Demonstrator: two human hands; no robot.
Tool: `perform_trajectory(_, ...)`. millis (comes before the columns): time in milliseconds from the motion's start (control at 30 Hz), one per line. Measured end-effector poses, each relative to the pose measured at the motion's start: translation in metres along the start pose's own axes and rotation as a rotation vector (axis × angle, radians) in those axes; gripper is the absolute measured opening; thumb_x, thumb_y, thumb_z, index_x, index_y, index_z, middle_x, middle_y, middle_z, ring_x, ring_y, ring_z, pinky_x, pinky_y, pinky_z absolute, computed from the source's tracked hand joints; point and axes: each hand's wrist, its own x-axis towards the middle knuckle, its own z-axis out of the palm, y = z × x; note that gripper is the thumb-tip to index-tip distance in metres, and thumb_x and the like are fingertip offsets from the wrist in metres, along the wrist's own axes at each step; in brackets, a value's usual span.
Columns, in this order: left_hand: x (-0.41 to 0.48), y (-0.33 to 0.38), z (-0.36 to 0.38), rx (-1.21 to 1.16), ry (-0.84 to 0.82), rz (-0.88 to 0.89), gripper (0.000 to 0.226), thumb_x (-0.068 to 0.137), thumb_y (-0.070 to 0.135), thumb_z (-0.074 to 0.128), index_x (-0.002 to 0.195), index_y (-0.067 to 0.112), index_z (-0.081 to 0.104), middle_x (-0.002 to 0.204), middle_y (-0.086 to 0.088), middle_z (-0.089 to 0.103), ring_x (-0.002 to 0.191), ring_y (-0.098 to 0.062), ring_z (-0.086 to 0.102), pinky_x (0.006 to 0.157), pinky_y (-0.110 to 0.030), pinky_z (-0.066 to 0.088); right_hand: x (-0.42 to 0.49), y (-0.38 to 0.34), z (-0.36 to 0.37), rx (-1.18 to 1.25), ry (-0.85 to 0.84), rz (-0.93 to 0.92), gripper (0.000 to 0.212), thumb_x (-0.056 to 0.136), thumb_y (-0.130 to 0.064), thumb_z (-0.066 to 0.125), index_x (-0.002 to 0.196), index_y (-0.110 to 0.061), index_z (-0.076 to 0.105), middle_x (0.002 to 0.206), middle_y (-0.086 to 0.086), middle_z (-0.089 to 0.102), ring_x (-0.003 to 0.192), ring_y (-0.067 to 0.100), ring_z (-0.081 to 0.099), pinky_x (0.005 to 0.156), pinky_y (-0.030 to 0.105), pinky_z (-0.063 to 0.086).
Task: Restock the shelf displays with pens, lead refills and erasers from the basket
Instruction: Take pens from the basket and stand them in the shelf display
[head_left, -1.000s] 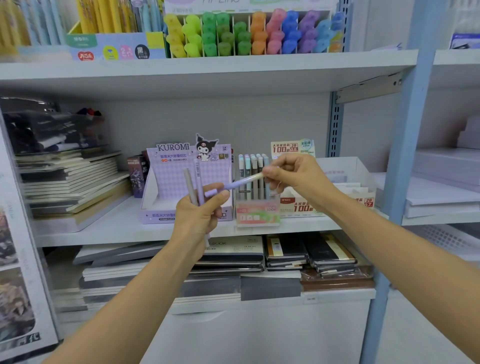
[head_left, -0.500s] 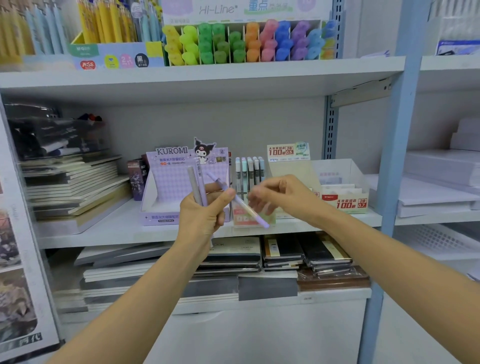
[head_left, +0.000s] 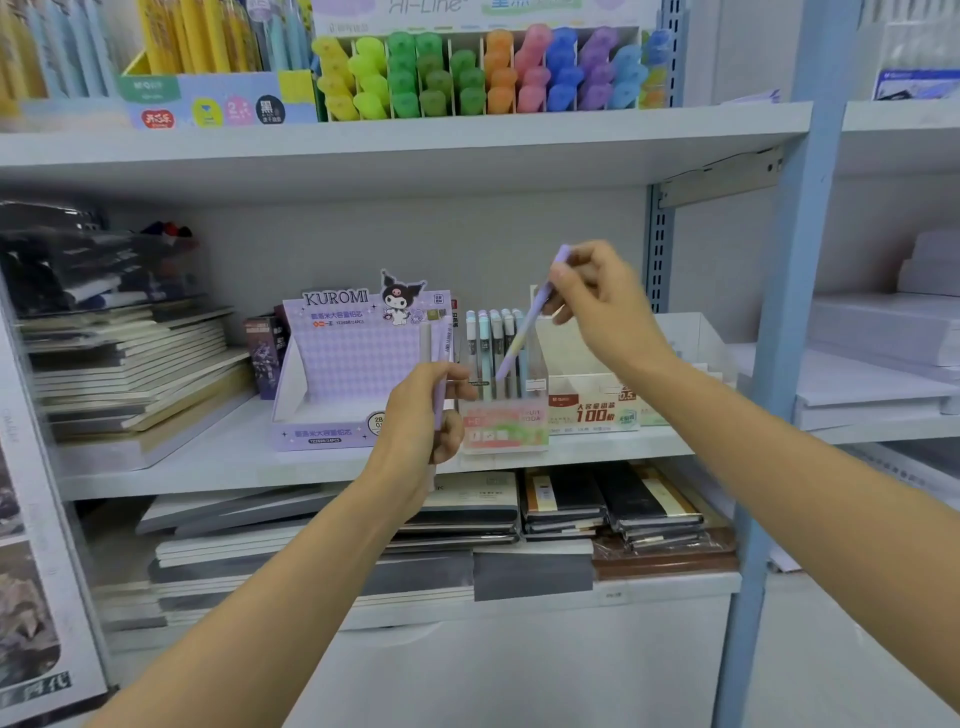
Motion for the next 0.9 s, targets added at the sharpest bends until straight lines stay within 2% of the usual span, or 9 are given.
perform_trajectory(33, 0.001, -0.001, -0.001, -0.020, 0.007, -0.015, 0.020, 0.097, 0.021, 0.042, 0.091, 0.013, 0.059, 0.075, 0.000, 0.058, 0.039, -0.010, 0.032, 0.038, -0.021, 0.022, 0.005, 0.002, -0.004, -0.037, 0.069, -0.034, 0.013, 0.101, -0.015, 0.048, 0.107, -0.004, 0.051, 0.089, 0.009, 0.067, 0.069, 0.006, 0.065, 0.065, 0.018, 0.053)
perform_trajectory(100, 0.004, -0.003, -0.003, -0.015, 0.018, -0.017, 0.021, 0.098, 0.016, 0.038, 0.092, 0.013, 0.058, 0.069, 0.002, 0.052, 0.040, -0.009, 0.032, 0.037, -0.020, 0.022, 0.010, 0.009, -0.007, -0.099, 0.099, -0.055, 0.010, 0.100, -0.014, 0.048, 0.105, -0.005, 0.051, 0.086, 0.008, 0.067, 0.066, 0.004, 0.064, 0.063, 0.016, 0.053)
perform_trajectory(333, 0.005, -0.014, -0.015, 0.038, -0.122, 0.052, 0.024, 0.103, 0.033, 0.043, 0.105, 0.022, 0.064, 0.051, 0.008, 0.035, 0.045, -0.011, 0.042, 0.042, -0.020, 0.036, 0.006, 0.040, 0.012, -0.174, -0.017, 0.001, 0.011, 0.099, -0.013, 0.051, 0.107, -0.006, 0.053, 0.087, 0.009, 0.070, 0.070, 0.009, 0.068, 0.066, 0.020, 0.057)
perform_trajectory(433, 0.004, -0.015, -0.019, 0.048, -0.154, 0.022, 0.025, 0.102, 0.034, 0.044, 0.112, 0.024, 0.065, 0.053, 0.006, 0.037, 0.044, -0.010, 0.037, 0.038, -0.017, 0.029, 0.004, 0.045, 0.014, -0.210, -0.059, 0.001, 0.014, 0.099, -0.013, 0.052, 0.110, -0.006, 0.054, 0.091, 0.009, 0.070, 0.078, 0.017, 0.070, 0.072, 0.026, 0.058)
perform_trajectory(533, 0.005, -0.018, -0.020, 0.046, -0.151, -0.015, 0.026, 0.103, 0.032, 0.044, 0.114, 0.022, 0.065, 0.056, 0.005, 0.041, 0.044, -0.008, 0.036, 0.037, -0.016, 0.027, 0.011, 0.043, 0.008, -0.240, -0.130, 0.025, 0.007, 0.098, -0.012, 0.052, 0.104, -0.010, 0.054, 0.089, 0.009, 0.070, 0.077, 0.017, 0.070, 0.071, 0.025, 0.059)
perform_trajectory(633, 0.006, -0.022, -0.018, 0.049, -0.115, -0.034, 0.020, 0.102, 0.029, 0.046, 0.106, 0.014, 0.059, 0.054, 0.007, 0.044, 0.043, -0.008, 0.037, 0.036, -0.016, 0.027, 0.021, 0.038, 0.002, -0.278, -0.244, 0.035, 0.008, 0.100, -0.011, 0.049, 0.106, -0.009, 0.054, 0.084, 0.008, 0.070, 0.071, 0.018, 0.070, 0.067, 0.023, 0.057)
perform_trajectory(700, 0.006, -0.024, -0.017, 0.059, -0.106, -0.033, 0.017, 0.102, 0.029, 0.047, 0.096, 0.013, 0.051, 0.053, 0.008, 0.045, 0.043, -0.008, 0.037, 0.036, -0.016, 0.028, 0.026, 0.036, 0.004, -0.333, -0.284, 0.022, 0.009, 0.100, -0.012, 0.049, 0.107, -0.010, 0.054, 0.078, 0.003, 0.069, 0.066, 0.013, 0.068, 0.066, 0.021, 0.054)
perform_trajectory(767, 0.006, -0.025, -0.017, 0.067, -0.110, -0.037, 0.018, 0.101, 0.030, 0.048, 0.093, 0.013, 0.048, 0.054, 0.008, 0.046, 0.043, -0.008, 0.037, 0.036, -0.016, 0.029, 0.027, 0.037, 0.011, -0.354, -0.289, 0.014, 0.010, 0.099, -0.013, 0.050, 0.106, -0.009, 0.056, 0.080, 0.005, 0.070, 0.066, 0.012, 0.067, 0.065, 0.018, 0.053)
perform_trajectory(900, 0.006, -0.025, -0.019, 0.049, -0.120, -0.052, 0.020, 0.103, 0.027, 0.045, 0.098, 0.013, 0.058, 0.055, 0.007, 0.047, 0.043, -0.007, 0.039, 0.036, -0.016, 0.029, 0.024, 0.043, 0.022, -0.379, -0.227, -0.009, 0.020, 0.098, -0.015, 0.053, 0.117, -0.008, 0.056, 0.086, 0.006, 0.071, 0.073, 0.013, 0.068, 0.070, 0.020, 0.055)
